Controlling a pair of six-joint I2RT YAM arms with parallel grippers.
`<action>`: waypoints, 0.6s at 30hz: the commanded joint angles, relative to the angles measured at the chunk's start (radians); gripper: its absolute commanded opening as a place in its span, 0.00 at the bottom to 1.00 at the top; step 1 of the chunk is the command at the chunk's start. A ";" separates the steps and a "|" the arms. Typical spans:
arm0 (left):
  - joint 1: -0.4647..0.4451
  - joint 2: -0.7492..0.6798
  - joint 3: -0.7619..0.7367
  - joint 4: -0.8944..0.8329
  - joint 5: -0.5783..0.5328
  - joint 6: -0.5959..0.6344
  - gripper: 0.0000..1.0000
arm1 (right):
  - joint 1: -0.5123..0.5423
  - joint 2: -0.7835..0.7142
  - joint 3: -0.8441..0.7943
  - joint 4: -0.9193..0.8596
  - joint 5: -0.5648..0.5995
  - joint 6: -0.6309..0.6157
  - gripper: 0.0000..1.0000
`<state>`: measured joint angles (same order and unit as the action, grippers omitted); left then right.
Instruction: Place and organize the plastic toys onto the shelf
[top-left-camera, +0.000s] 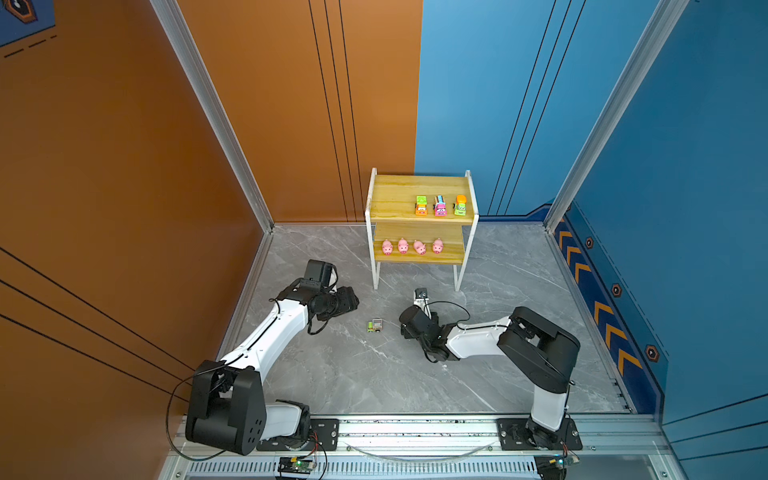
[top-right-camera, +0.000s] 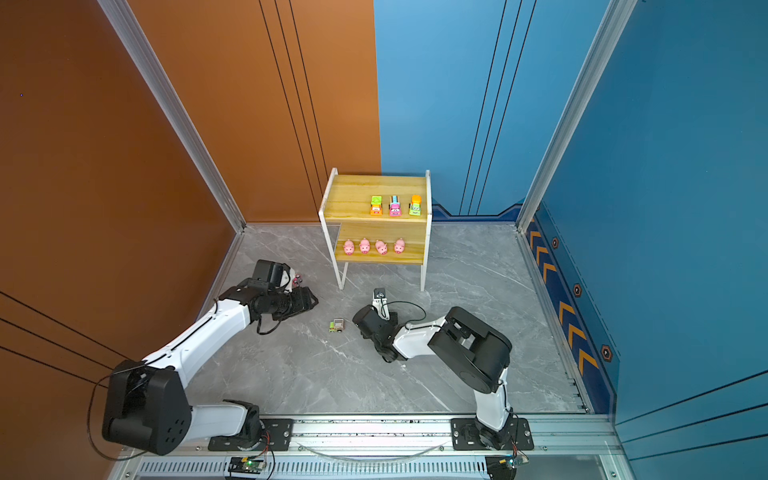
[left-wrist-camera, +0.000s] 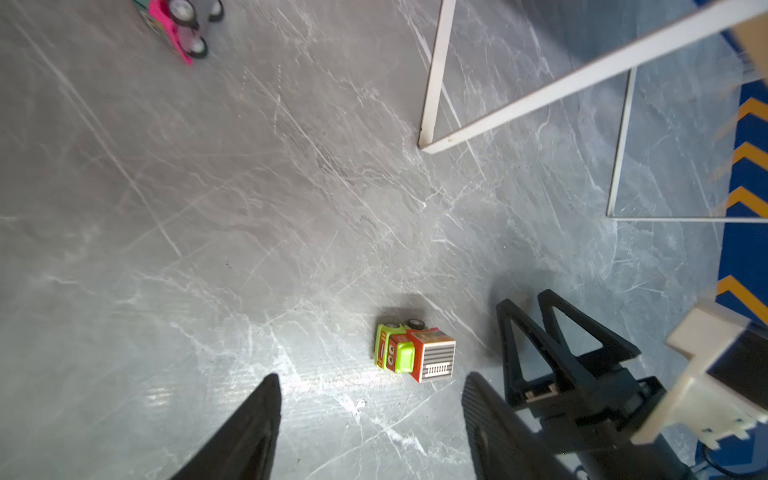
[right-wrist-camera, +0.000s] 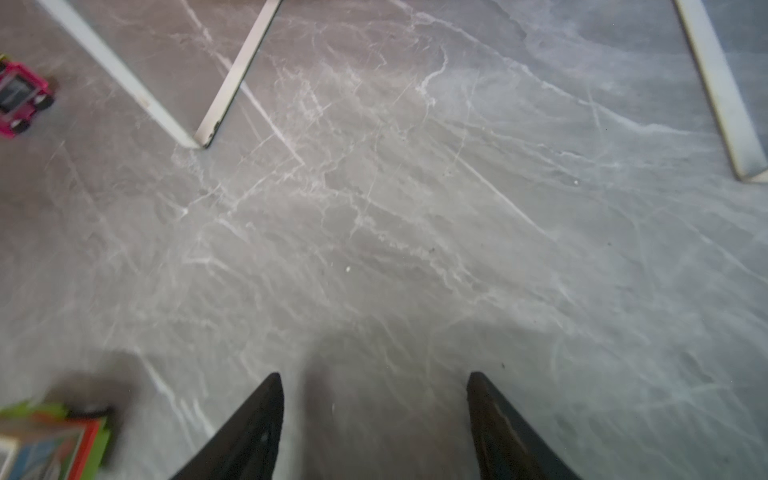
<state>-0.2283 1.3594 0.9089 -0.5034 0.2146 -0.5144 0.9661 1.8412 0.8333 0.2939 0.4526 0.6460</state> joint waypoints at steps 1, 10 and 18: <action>-0.034 0.057 0.005 -0.011 -0.059 -0.011 0.69 | 0.076 -0.044 -0.062 0.082 -0.069 -0.072 0.70; -0.061 0.208 0.104 -0.018 -0.108 -0.034 0.57 | 0.176 0.043 -0.119 0.315 -0.134 -0.169 0.66; -0.096 0.346 0.190 -0.036 -0.120 -0.025 0.49 | 0.128 0.103 -0.106 0.357 -0.176 -0.144 0.60</action>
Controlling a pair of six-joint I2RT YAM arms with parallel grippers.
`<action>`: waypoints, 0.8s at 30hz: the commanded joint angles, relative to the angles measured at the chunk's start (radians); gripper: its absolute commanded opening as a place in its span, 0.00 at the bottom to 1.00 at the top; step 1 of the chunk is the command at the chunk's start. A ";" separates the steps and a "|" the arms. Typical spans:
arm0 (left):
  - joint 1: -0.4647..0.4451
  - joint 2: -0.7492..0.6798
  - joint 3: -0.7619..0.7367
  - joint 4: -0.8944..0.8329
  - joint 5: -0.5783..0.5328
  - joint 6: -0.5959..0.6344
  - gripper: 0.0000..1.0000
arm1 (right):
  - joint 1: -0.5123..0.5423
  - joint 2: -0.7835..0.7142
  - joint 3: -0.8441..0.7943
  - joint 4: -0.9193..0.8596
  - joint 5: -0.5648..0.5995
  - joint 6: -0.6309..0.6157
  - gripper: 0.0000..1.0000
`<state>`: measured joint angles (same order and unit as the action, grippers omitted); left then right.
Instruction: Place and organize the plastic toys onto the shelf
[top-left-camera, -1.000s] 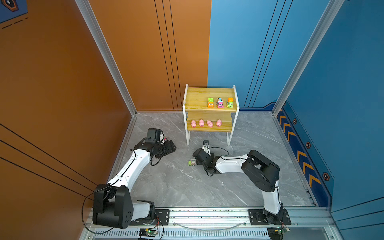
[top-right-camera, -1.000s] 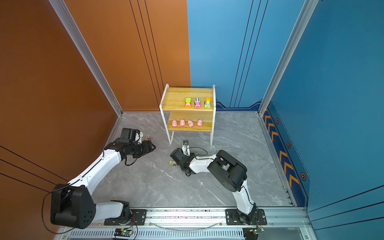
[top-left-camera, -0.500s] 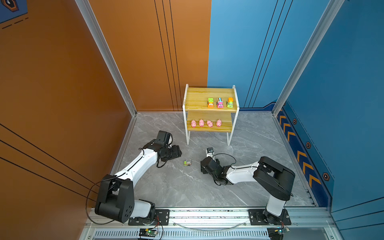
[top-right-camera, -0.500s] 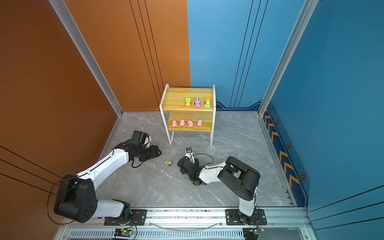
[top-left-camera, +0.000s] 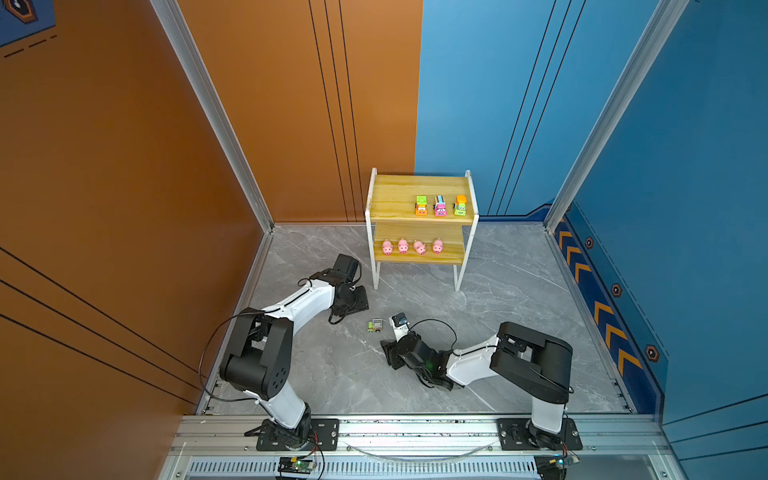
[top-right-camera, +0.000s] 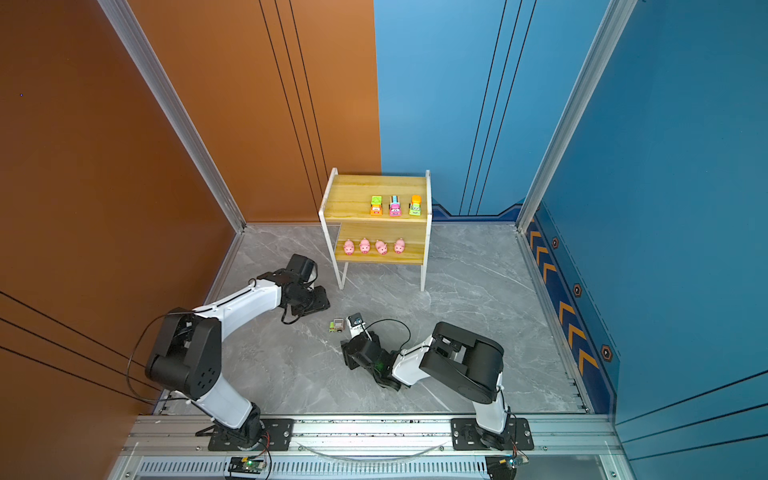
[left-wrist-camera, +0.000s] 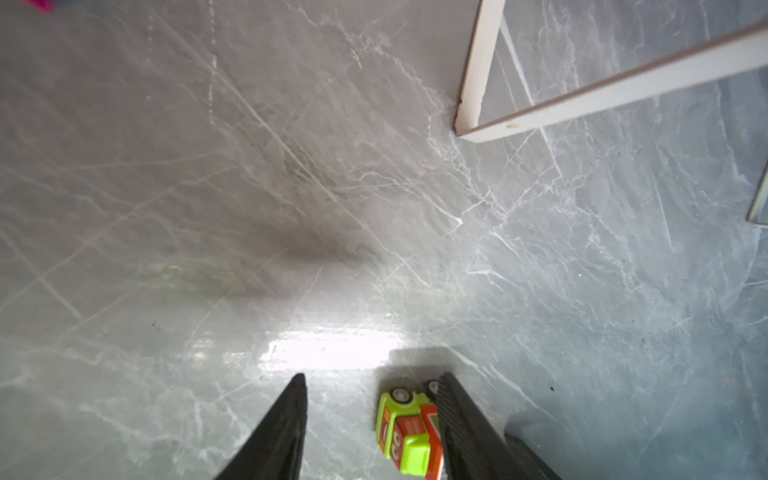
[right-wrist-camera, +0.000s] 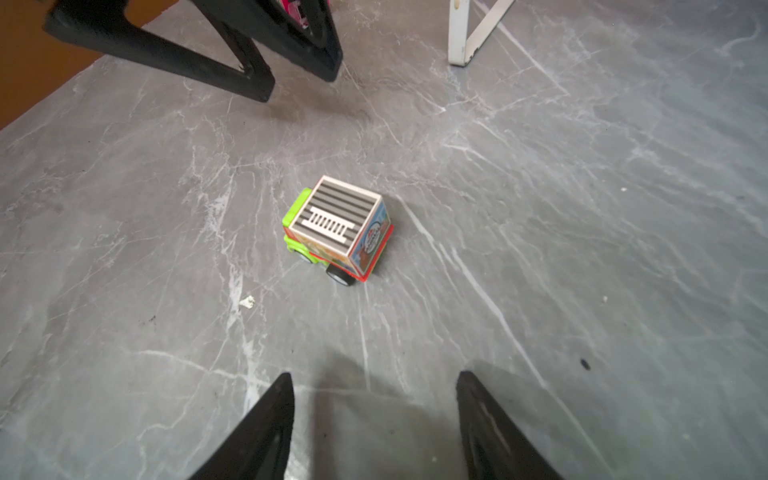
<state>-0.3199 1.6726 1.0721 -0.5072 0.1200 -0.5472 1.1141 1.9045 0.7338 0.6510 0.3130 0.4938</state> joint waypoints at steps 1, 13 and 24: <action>-0.002 0.046 0.032 -0.034 -0.025 0.011 0.48 | -0.024 0.045 -0.003 -0.006 -0.035 0.013 0.58; -0.017 0.102 0.023 -0.042 -0.003 0.024 0.42 | -0.057 0.113 0.076 -0.076 -0.012 0.043 0.49; -0.059 0.075 -0.030 -0.067 0.015 0.024 0.40 | -0.093 0.149 0.119 -0.085 -0.012 0.041 0.48</action>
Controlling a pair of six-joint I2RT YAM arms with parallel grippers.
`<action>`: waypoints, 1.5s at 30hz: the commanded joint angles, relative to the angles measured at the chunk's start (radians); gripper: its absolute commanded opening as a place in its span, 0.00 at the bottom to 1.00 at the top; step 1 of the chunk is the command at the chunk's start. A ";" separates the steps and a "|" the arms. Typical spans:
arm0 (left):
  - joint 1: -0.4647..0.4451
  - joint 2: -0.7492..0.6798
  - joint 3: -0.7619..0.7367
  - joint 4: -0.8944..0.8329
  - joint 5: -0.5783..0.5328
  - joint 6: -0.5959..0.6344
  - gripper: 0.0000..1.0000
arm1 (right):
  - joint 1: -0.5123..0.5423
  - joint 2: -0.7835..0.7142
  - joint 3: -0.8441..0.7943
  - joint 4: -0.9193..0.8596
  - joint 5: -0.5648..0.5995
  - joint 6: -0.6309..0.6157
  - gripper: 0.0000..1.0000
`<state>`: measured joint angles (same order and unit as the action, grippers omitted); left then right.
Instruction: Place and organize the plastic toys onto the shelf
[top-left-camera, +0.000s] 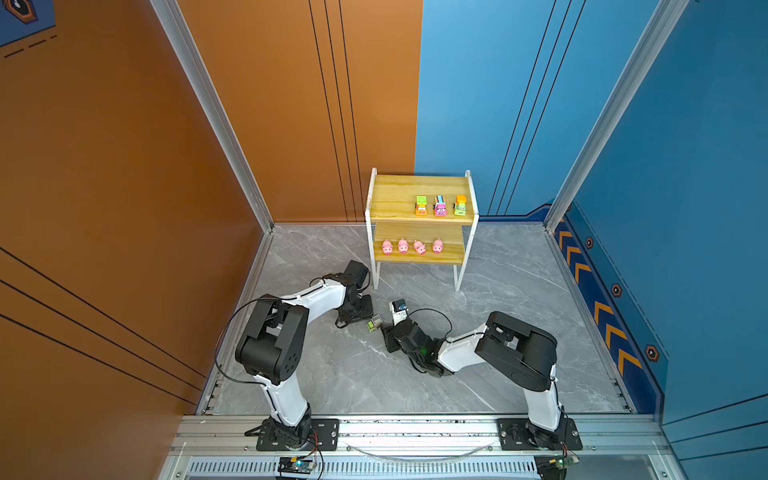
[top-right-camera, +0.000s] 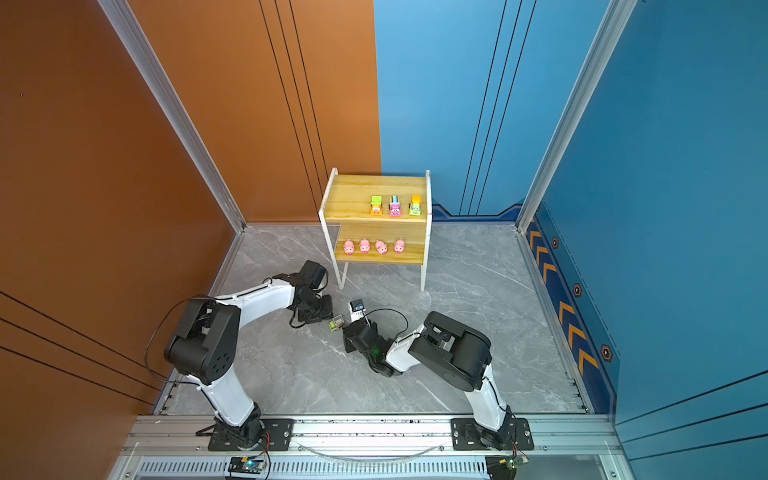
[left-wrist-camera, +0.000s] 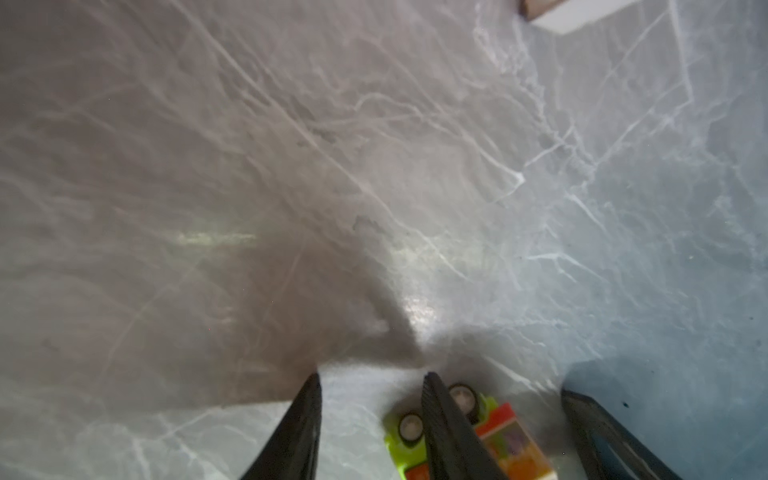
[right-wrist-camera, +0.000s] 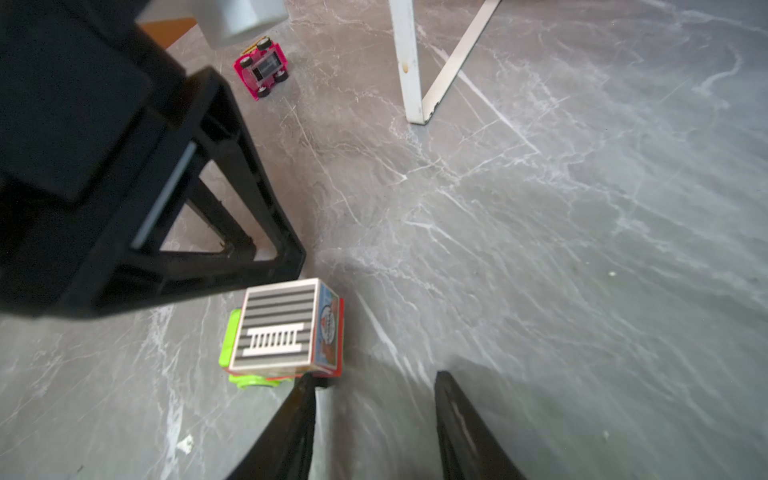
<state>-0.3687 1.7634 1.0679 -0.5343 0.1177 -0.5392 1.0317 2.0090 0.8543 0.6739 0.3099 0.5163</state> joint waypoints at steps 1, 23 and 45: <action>-0.013 -0.023 -0.030 -0.041 0.018 0.017 0.40 | -0.012 0.046 0.000 -0.108 -0.009 0.017 0.48; -0.021 -0.226 -0.131 -0.060 0.073 0.008 0.43 | -0.109 -0.047 -0.091 -0.004 0.023 -0.038 0.58; 0.166 -0.505 -0.127 -0.071 0.158 0.097 0.64 | 0.190 0.118 0.091 0.153 0.486 -0.127 0.78</action>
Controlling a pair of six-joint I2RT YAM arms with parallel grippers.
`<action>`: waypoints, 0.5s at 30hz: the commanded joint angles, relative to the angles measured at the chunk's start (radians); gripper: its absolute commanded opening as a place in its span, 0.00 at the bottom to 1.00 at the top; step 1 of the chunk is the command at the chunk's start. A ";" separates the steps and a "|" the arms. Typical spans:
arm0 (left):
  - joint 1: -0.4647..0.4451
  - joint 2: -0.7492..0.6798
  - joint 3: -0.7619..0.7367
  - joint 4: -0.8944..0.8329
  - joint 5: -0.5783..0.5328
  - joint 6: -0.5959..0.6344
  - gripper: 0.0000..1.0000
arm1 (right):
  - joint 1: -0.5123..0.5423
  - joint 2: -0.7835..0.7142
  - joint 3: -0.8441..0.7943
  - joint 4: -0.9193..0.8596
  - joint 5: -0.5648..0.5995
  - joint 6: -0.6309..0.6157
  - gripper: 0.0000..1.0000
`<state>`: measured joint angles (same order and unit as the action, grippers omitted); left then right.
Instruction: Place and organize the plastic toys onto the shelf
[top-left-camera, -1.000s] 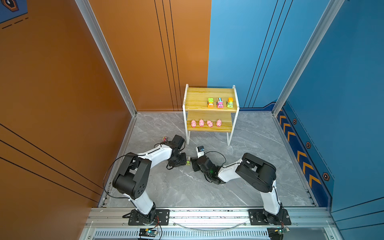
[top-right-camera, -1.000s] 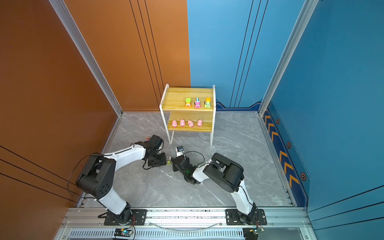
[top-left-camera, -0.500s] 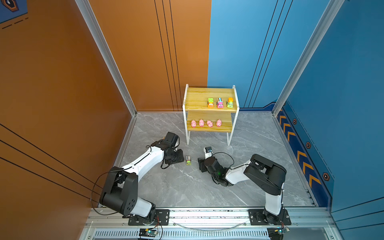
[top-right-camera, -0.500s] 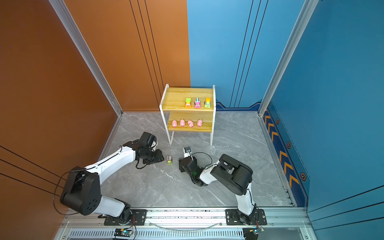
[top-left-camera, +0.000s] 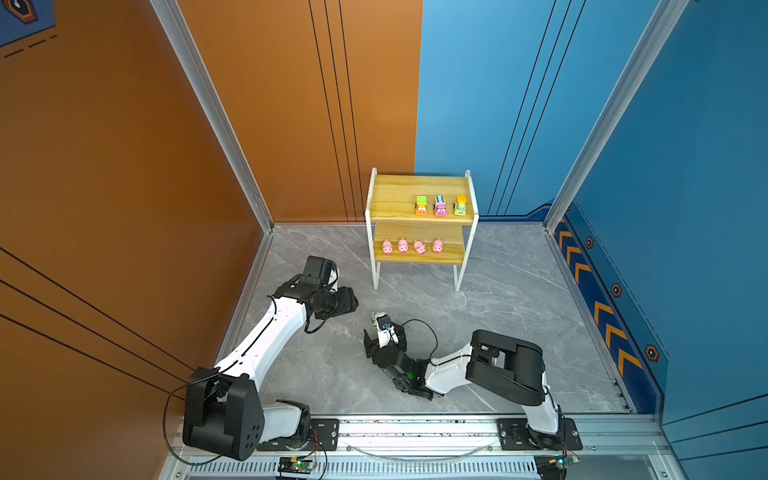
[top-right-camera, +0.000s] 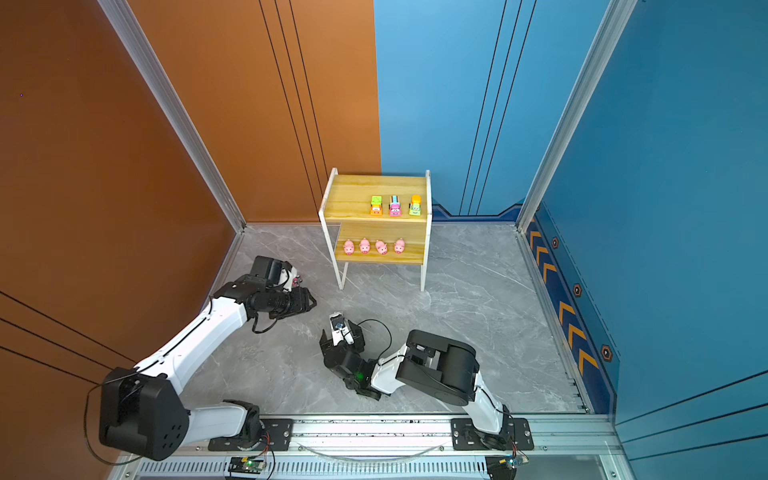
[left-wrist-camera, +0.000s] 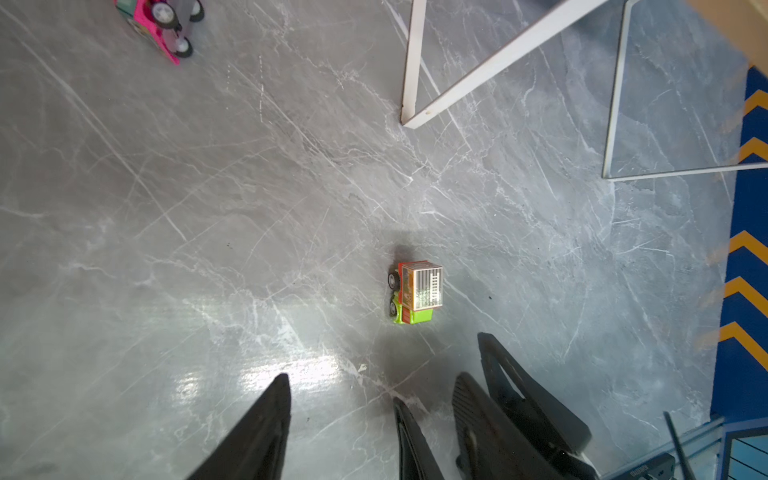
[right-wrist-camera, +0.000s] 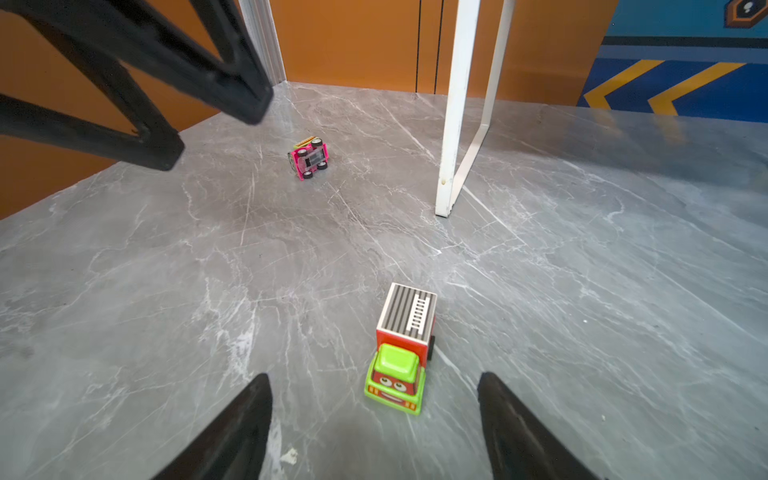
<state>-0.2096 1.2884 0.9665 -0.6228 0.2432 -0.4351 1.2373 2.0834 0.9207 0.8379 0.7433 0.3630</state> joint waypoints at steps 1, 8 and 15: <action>0.006 -0.035 -0.029 0.022 0.038 -0.010 0.64 | -0.019 0.057 0.038 -0.022 0.049 0.030 0.77; 0.004 -0.053 -0.036 0.030 0.044 -0.016 0.64 | -0.056 0.138 0.103 -0.040 0.007 0.067 0.74; 0.005 -0.050 -0.038 0.034 0.040 -0.016 0.64 | -0.088 0.188 0.153 -0.050 -0.014 0.082 0.64</action>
<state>-0.2096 1.2545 0.9413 -0.5941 0.2634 -0.4431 1.1618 2.2433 1.0523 0.8188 0.7372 0.4213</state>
